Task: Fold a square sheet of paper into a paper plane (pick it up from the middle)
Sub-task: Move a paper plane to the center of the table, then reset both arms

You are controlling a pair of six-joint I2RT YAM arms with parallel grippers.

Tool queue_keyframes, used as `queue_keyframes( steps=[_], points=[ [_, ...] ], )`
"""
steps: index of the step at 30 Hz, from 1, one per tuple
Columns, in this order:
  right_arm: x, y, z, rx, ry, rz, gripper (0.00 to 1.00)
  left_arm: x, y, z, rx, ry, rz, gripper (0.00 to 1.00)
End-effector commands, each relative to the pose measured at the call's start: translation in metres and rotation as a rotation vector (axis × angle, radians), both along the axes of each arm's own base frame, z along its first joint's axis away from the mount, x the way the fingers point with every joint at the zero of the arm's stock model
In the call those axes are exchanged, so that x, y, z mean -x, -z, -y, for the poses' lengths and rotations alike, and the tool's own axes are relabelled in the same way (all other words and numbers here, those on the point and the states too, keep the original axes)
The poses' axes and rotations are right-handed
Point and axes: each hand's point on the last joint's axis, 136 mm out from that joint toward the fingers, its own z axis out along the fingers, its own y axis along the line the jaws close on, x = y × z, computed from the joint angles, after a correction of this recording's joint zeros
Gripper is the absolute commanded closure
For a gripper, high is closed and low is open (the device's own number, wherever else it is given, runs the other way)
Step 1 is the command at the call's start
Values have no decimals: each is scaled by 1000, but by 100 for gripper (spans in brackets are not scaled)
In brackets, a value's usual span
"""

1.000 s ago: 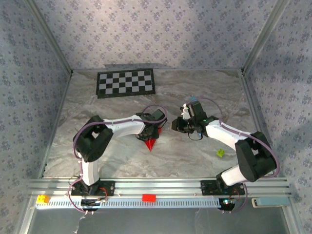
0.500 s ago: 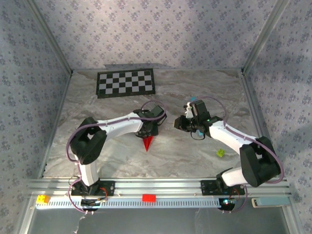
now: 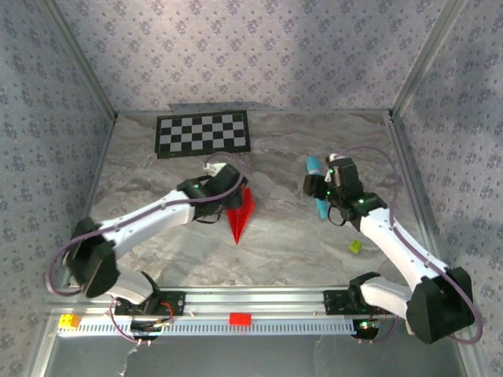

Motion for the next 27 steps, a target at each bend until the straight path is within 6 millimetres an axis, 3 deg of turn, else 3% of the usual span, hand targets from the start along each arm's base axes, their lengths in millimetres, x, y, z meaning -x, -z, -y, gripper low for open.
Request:
queue_keyframes(
  steps=[1, 3, 5, 11, 14, 16, 19, 21, 24, 26, 27],
  points=[
    [-15, 1, 78, 334, 239, 96, 36, -19, -8, -55, -113, -54, 116, 10],
    [-20, 18, 105, 430, 306, 86, 33, -27, -12, -91, -158, -100, 163, 1],
    [-25, 33, 124, 449, 338, 53, 32, -34, -13, -124, -194, -149, 208, 0],
    [-47, 74, 125, 369, 216, 119, 32, -48, -8, -206, -259, -292, 295, 0],
    [-61, 82, 112, 341, 101, 126, 33, -54, 1, -232, -315, -307, 295, 0],
    [-68, 78, 99, 346, 10, 199, 35, -59, 13, -242, -337, -305, 293, 0],
    [-64, 90, 100, 282, -9, 229, 36, -67, 26, -253, -319, -319, 296, 0],
    [-54, 94, 95, 262, -43, 300, 33, -77, 33, -249, -268, -282, 349, 0],
    [-58, 94, 98, 288, -13, 283, 28, -87, 31, -242, -256, -223, 437, 0],
    [-60, 96, 110, 283, 50, 246, 1, -94, 28, -240, -256, -202, 507, 0],
    [-60, 95, 110, 295, 56, 257, 0, -97, 32, -239, -255, -182, 526, 0]
  ],
)
